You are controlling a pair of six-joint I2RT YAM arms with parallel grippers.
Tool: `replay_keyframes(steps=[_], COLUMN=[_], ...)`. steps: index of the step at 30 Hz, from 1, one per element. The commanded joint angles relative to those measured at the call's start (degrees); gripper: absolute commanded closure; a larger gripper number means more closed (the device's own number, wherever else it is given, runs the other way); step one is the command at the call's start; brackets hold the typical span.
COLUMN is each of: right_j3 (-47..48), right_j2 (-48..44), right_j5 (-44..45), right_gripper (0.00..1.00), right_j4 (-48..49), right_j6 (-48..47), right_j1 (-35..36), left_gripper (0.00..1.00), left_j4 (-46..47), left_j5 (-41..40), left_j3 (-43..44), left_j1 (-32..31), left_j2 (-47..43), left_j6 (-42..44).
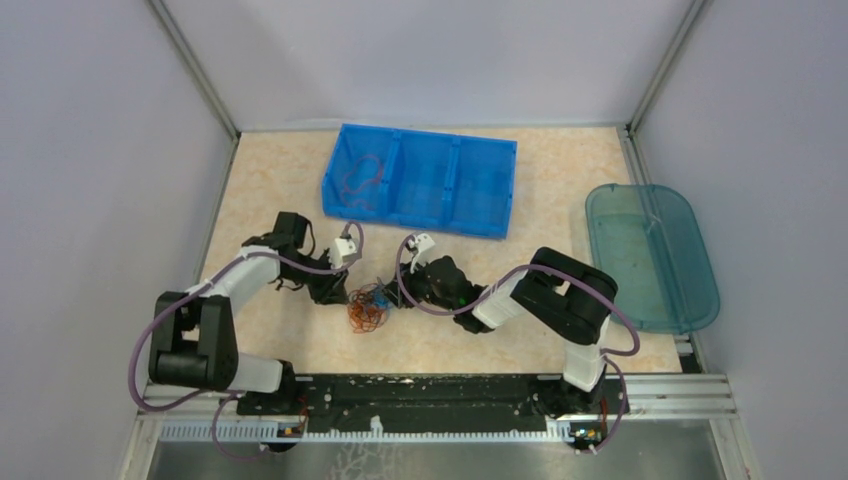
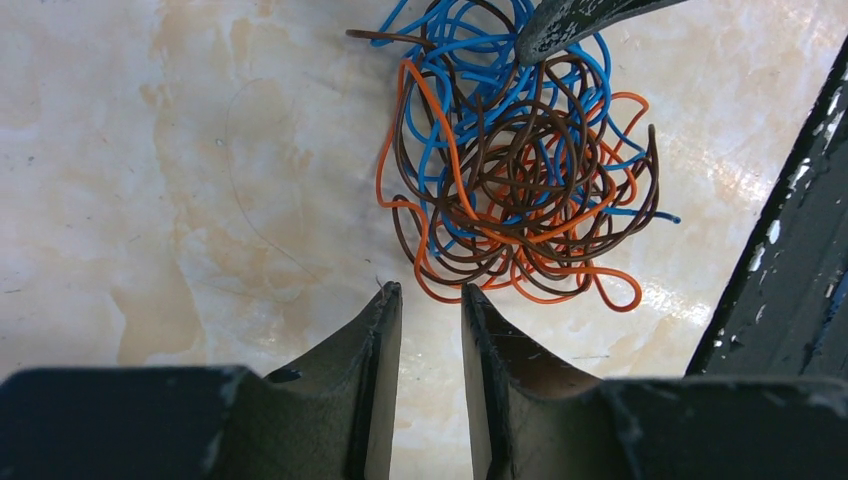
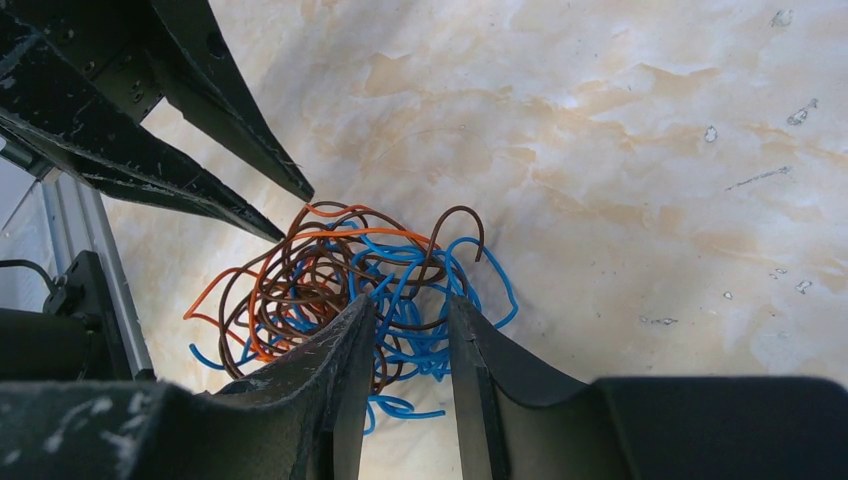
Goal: Untangle the cables
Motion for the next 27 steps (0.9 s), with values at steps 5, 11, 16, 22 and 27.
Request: replay_keyframes(steps=[5, 11, 16, 22, 27], right_j3=[0.76, 0.67, 0.85, 0.76, 0.17], right_j2=[-3.50, -4.07, -4.08, -4.38, -4.64], right_j5=[0.88, 1.03, 1.23, 1.38, 1.71], right_gripper=[0.66, 0.66, 0.67, 0.66, 0.67], right_j4=[0.69, 0.41, 0.68, 0.67, 1.28], right_j6=[0.52, 1.14, 1.75, 2.12, 2.70], right_j1=[0.38, 0.38, 0.38, 0.39, 0.38], left_gripper=[0.65, 0.67, 0.68, 0.68, 0.70], left_j4=[3.43, 6.66, 7.27, 5.95, 8.78], left_j5=[1.69, 0.51, 0.82, -1.26, -0.81], left_j3=[-1.47, -1.64, -2.66, -2.78, -2.49], left_j1=[0.85, 0.72, -0.08, -0.04, -1.70], left_j2=[-1.11, -0.29, -0.65, -0.47, 1.24], left_j6=[0.54, -1.39, -1.25, 0.33, -2.68])
